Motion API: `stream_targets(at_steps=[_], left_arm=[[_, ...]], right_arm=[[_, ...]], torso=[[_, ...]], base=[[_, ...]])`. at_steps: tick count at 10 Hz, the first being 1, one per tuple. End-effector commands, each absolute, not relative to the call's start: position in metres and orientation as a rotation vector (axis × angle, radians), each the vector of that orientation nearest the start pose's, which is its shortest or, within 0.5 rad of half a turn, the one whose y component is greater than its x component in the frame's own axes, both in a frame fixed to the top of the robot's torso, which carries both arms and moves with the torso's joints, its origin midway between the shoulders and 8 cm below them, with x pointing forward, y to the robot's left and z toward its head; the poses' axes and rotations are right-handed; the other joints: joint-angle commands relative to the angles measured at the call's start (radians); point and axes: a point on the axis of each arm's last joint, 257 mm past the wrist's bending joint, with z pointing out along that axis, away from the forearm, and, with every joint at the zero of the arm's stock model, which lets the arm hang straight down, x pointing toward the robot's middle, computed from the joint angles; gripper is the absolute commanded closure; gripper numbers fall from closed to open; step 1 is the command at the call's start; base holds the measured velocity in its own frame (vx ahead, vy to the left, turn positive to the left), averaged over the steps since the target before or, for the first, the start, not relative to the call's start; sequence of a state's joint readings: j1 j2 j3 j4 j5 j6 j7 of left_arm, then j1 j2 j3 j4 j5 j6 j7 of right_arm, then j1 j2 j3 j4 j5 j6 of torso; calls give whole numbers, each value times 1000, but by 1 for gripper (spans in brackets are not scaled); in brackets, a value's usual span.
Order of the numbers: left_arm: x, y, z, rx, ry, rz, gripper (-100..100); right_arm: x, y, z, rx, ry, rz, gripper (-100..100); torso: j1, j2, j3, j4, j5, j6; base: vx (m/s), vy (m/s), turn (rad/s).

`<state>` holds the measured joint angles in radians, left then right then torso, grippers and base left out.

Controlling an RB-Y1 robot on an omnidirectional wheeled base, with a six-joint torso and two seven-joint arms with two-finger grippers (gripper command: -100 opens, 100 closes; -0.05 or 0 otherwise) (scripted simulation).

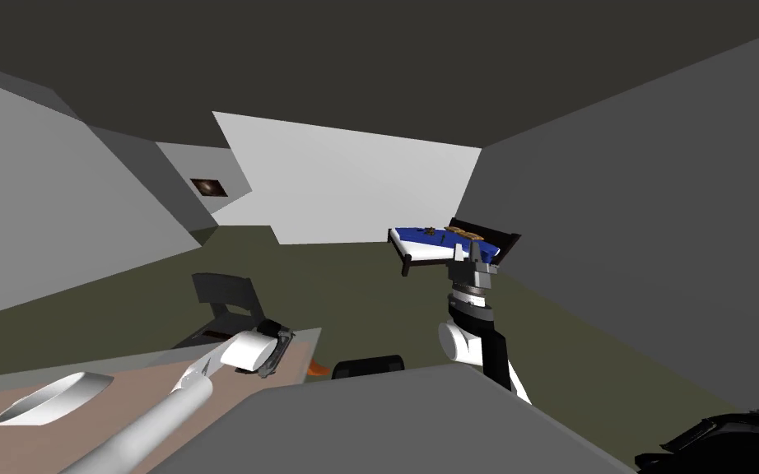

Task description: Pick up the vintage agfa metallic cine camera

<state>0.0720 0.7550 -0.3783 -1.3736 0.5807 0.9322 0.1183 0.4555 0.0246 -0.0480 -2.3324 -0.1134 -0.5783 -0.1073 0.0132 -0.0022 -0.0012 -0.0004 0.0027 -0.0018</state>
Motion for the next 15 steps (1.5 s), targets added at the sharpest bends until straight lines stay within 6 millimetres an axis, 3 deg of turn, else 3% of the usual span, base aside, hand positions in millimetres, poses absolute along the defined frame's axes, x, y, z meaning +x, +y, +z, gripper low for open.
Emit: stream_targets(at_steps=[1,2,3,4,5,6,13,14,15], left_arm=[[267,456,-513,-1962,2151,37,-100],[267,456,-513,-1962,2151,37,-100],[261,480,-507,-1956,2135,105,-100],[263,470,-510,-1959,2143,70,-100],[262,473,-510,-1958,2142,77,0],[266,471,-514,-1973,2127,79,-100],[277,465,-528,-2015,2085,88,-100],[277,465,-529,-2016,2085,88,100],[277,465,-529,-2016,2085,89,100]], right_arm=[[313,-302,75,625,371,1476,0],[313,-302,75,625,371,1476,0],[313,-302,75,625,371,1476,0],[313,-302,75,625,371,1476,0],[313,-302,74,625,370,1476,0],[313,-302,75,625,370,1476,0],[313,-302,75,625,370,1476,0],[313,-302,75,625,370,1476,0],[313,-302,75,625,370,1476,0]], torso=[[0,0,0,0,0,0],[0,0,0,0,0,0],[-4,1,0,0,0,0],[-2,2,1,0,-1,0],[-7,2,1,0,-1,0],[-11,2,1,0,-2,0],[-11,5,3,1,-2,0],[-12,3,2,1,-2,0],[-13,2,1,1,-2,0]], base=[[22,181,-18],[6,117,-2],[-13,153,30],[-6,85,-2],[-1,15,-3],[-33,31,-93],[-51,37,-72],[0,0,0],[0,0,0]])
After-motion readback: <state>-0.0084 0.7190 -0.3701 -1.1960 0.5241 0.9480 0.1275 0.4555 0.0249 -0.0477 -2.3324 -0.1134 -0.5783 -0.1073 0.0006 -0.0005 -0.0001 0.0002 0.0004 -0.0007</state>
